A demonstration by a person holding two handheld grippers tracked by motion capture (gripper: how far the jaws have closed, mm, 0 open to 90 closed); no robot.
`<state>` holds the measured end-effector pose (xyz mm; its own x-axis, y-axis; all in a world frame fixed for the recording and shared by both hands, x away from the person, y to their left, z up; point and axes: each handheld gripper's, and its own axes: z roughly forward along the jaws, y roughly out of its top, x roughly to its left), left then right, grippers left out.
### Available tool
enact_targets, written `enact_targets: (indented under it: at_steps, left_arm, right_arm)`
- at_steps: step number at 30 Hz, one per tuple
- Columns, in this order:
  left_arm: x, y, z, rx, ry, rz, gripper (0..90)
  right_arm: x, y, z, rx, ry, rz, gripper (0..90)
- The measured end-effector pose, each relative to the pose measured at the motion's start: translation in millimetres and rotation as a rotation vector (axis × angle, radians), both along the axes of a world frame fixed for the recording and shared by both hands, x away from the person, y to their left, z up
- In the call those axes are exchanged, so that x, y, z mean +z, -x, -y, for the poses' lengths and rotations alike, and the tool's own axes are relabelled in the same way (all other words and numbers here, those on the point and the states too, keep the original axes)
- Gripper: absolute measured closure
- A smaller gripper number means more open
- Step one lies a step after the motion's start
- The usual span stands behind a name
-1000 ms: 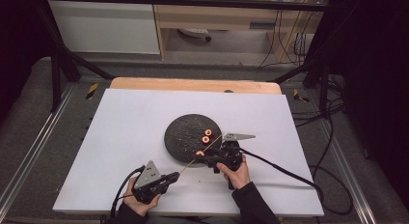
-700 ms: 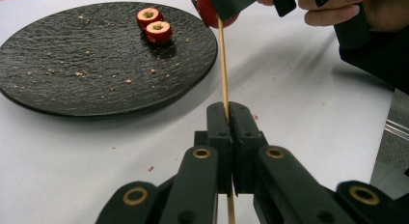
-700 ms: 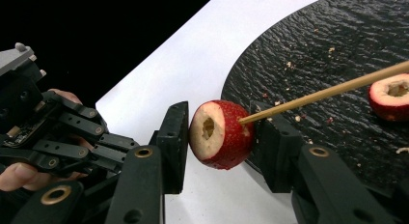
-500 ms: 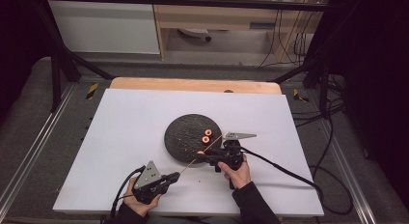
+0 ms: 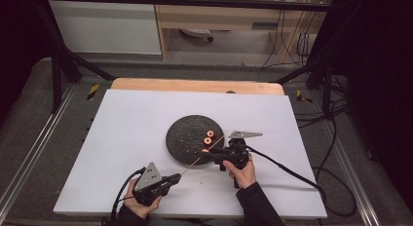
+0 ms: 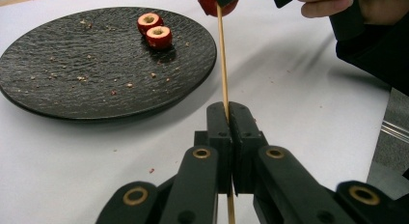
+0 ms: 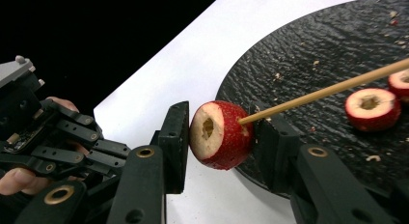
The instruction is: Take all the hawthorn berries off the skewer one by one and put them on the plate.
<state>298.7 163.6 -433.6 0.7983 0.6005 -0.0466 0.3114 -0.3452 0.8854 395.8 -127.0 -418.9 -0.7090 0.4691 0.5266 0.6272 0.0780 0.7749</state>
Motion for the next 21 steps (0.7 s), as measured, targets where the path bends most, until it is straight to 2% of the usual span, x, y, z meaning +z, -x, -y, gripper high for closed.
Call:
enact_targets:
  at_steps: [5,14,21]
  left_arm:
    - [-0.2,1.1,-1.2,-0.005,-0.001,-0.001,87.9]
    - [0.3,2.0,-4.3,-0.006,0.0,0.0,87.9]
    - [2.0,2.7,-7.9,-0.002,0.009,0.01,87.9]
  right_arm:
    - [2.3,-3.8,10.6,-0.031,-0.011,-0.005,61.0]
    - [7.0,-9.8,17.0,-0.045,-0.007,-0.001,61.0]
    - [15.5,-15.9,24.5,-0.075,-0.013,0.017,61.1]
